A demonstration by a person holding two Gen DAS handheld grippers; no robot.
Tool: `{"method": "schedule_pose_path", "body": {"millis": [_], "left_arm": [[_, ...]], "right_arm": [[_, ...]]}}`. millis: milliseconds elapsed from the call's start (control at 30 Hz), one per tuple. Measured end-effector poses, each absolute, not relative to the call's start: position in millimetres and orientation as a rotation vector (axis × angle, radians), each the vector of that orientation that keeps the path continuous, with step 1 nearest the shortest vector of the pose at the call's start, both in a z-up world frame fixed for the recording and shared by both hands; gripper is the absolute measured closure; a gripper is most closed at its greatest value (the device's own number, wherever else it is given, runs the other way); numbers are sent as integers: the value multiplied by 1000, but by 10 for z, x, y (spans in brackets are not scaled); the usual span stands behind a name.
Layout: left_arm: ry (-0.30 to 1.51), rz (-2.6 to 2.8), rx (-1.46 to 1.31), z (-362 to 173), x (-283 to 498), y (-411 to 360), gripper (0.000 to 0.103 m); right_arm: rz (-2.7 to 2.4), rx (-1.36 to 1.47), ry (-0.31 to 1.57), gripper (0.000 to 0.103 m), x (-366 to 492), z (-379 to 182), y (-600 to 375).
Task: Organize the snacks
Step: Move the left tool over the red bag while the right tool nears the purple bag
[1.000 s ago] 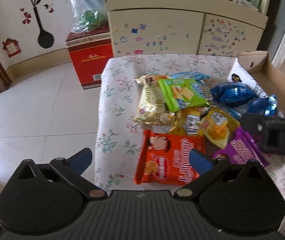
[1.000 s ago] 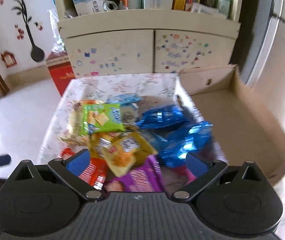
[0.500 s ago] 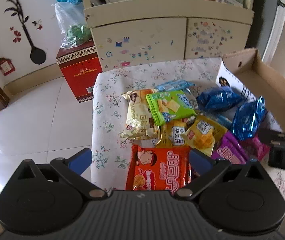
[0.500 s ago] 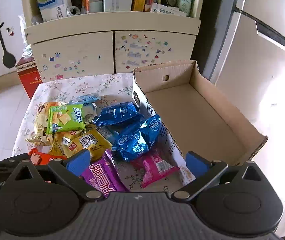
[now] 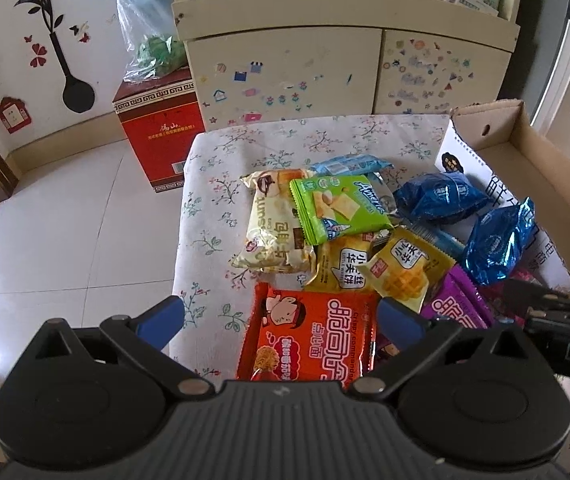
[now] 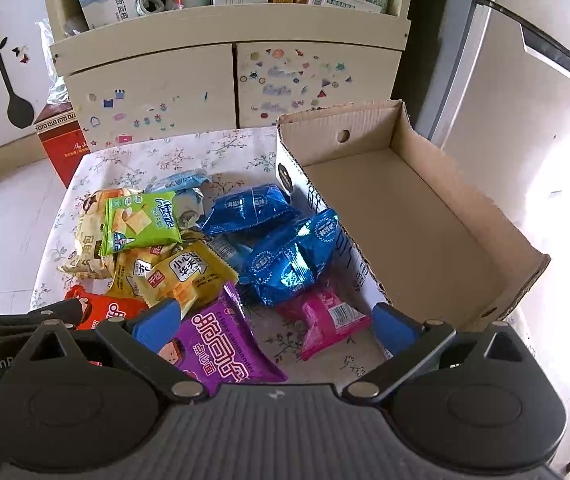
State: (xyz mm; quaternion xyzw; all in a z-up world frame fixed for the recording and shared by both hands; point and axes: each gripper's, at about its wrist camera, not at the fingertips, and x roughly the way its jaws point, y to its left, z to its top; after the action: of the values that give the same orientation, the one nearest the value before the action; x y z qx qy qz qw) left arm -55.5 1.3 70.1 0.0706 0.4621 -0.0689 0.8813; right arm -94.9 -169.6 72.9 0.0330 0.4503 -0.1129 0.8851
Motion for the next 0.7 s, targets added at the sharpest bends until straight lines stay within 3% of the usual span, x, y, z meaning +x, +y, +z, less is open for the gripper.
{"method": "schedule_pose_path", "body": {"millis": [700], "left_arm": [[968, -125, 149, 683, -564, 22, 2]], "right_arm": [[-238, 58, 939, 0, -949, 718, -1678]]}}
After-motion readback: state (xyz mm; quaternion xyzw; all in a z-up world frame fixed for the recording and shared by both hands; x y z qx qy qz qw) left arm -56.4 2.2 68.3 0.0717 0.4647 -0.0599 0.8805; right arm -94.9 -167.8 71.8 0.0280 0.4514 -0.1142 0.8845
